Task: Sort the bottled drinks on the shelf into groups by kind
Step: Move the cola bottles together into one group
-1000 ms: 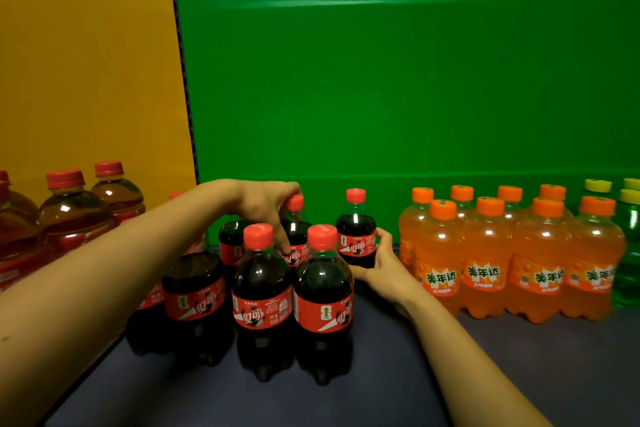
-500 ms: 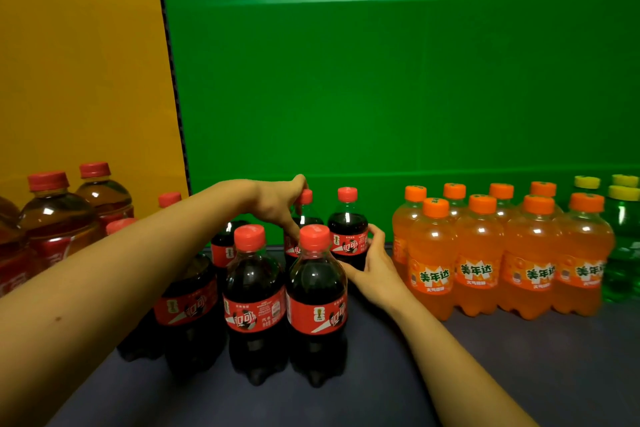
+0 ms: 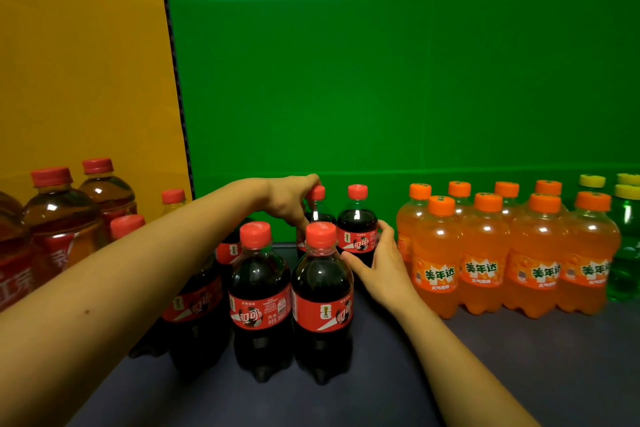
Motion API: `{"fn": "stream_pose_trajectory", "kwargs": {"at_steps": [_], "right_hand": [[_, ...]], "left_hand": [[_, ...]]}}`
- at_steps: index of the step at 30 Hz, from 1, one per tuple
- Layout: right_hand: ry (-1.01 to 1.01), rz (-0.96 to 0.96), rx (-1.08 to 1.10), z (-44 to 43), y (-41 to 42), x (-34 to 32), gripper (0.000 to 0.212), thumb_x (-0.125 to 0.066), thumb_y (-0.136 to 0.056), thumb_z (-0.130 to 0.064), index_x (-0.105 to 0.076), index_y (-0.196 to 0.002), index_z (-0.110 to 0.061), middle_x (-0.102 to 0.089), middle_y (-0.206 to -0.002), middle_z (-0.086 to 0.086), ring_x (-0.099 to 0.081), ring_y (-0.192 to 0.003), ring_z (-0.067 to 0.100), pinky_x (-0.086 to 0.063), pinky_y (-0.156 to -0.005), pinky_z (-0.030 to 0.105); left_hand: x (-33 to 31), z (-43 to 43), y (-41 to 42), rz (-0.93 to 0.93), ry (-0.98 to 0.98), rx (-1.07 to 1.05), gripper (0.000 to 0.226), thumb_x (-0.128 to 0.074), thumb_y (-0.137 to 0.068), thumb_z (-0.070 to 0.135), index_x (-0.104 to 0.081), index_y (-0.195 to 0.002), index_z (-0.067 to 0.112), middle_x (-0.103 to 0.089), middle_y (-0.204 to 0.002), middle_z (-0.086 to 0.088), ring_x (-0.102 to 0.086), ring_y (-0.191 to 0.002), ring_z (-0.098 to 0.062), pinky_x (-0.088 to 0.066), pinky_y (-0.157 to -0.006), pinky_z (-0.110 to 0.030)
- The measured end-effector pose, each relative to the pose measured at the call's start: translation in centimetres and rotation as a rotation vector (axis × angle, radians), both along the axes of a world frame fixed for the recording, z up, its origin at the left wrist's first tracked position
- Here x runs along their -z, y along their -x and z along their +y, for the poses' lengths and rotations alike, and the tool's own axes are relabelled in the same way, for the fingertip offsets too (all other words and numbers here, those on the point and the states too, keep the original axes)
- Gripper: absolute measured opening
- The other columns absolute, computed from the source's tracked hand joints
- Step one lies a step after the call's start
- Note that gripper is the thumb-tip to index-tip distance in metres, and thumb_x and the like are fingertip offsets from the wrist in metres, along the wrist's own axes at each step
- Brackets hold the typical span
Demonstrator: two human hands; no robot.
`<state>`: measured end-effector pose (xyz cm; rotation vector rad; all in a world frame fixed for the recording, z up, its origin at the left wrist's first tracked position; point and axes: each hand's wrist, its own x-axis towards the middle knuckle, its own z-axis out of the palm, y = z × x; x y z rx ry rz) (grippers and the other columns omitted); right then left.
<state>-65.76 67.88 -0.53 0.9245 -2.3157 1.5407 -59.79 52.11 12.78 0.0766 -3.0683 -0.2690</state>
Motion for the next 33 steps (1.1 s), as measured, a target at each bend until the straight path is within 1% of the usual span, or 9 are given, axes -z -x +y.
{"fn": "stream_pose_trajectory", "kwargs": {"at_steps": [5,12,15,17,20,22,24,29,33], "right_hand": [[-0.022,0.033,0.029,0.3,-0.5,-0.1,0.076,-0.068,-0.082,-0.025,-0.021,-0.14,-0.009,-0.04,-0.14,0.008,-0.038,-0.13,0.021,-0.035,-0.106,0.033],[-0.035,0.022,0.041,0.2,-1.0,-0.6,0.079,-0.067,-0.083,-0.026,-0.019,-0.143,-0.007,-0.031,-0.145,0.011,-0.029,-0.136,0.022,-0.027,-0.11,0.031],[-0.061,0.039,0.063,0.5,-2.0,-1.1,0.084,-0.062,-0.087,-0.027,-0.007,-0.147,-0.005,-0.01,-0.155,0.012,-0.01,-0.144,0.022,-0.012,-0.117,0.031],[-0.021,0.092,0.064,1.2,-3.2,-1.3,0.076,-0.057,-0.09,-0.023,-0.009,-0.146,-0.006,-0.004,-0.157,0.008,-0.006,-0.145,0.019,-0.007,-0.112,0.021],[0.137,0.137,-0.017,2.6,-5.4,-1.6,0.046,-0.049,-0.094,-0.019,-0.035,-0.138,-0.012,-0.032,-0.145,0.003,-0.032,-0.134,0.012,-0.02,-0.1,0.003],[0.229,0.03,-0.184,3.2,-7.1,-1.7,0.029,-0.045,-0.096,-0.029,-0.05,-0.123,-0.021,-0.05,-0.128,-0.007,-0.05,-0.115,0.0,-0.035,-0.094,0.004],[0.246,-0.062,-0.34,3.7,-8.5,-1.4,0.032,-0.041,-0.091,-0.044,-0.055,-0.116,-0.029,-0.059,-0.119,-0.016,-0.054,-0.109,-0.005,-0.044,-0.092,0.015],[0.104,-0.18,-0.537,4.2,-10.2,0.2,0.052,-0.06,-0.078,-0.043,-0.04,-0.127,-0.039,-0.051,-0.123,-0.027,-0.047,-0.113,-0.016,-0.041,-0.088,0.006],[-0.063,-0.139,-0.498,4.3,-10.1,0.7,0.076,-0.076,-0.073,-0.03,-0.032,-0.135,-0.035,-0.049,-0.13,-0.024,-0.048,-0.118,-0.009,-0.041,-0.102,0.018]], "left_hand": [[0.3,0.2,-0.1,0.026,-0.017,-0.004,0.068,-0.072,-0.076,0.004,-0.031,-0.13,0.001,-0.052,-0.121,-0.02,-0.056,-0.108,-0.033,-0.048,-0.087,-0.038],[0.5,-0.2,-0.6,-0.006,-0.132,-0.062,0.08,-0.072,-0.079,0.015,-0.021,-0.139,0.003,-0.042,-0.138,-0.018,-0.048,-0.123,-0.03,-0.043,-0.1,-0.038],[0.1,0.1,-2.7,0.016,-0.342,-0.145,0.078,-0.066,-0.084,0.027,-0.02,-0.143,0.003,-0.033,-0.147,-0.014,-0.042,-0.129,-0.026,-0.04,-0.105,-0.038],[-0.6,0.6,-4.9,0.172,-0.592,-0.163,0.056,-0.06,-0.088,0.027,-0.038,-0.134,0.002,-0.045,-0.139,-0.013,-0.052,-0.116,-0.022,-0.048,-0.092,-0.033],[-0.8,1.8,-8.6,0.414,-0.825,-0.156,0.026,-0.048,-0.095,0.027,-0.054,-0.11,0.008,-0.059,-0.122,-0.008,-0.058,-0.097,-0.018,-0.049,-0.081,-0.024],[0.2,2.6,-10.9,0.545,-0.882,-0.17,0.024,-0.044,-0.096,0.032,-0.058,-0.1,0.013,-0.063,-0.112,-0.002,-0.06,-0.097,-0.016,-0.048,-0.084,-0.026],[1.8,3.3,-13.0,0.63,-0.868,-0.187,0.026,-0.042,-0.095,0.04,-0.059,-0.098,0.021,-0.064,-0.108,0.006,-0.059,-0.098,-0.01,-0.045,-0.086,-0.029],[7.0,5.4,-15.8,0.739,-0.901,-0.184,0.021,-0.047,-0.089,0.043,-0.05,-0.107,0.033,-0.053,-0.104,0.024,-0.047,-0.097,0.013,-0.034,-0.081,-0.01],[10.9,5.8,-16.0,0.749,-0.837,-0.193,0.05,-0.059,-0.086,0.034,-0.034,-0.13,0.03,-0.05,-0.121,0.018,-0.047,-0.113,0.004,-0.036,-0.094,-0.015]]}}
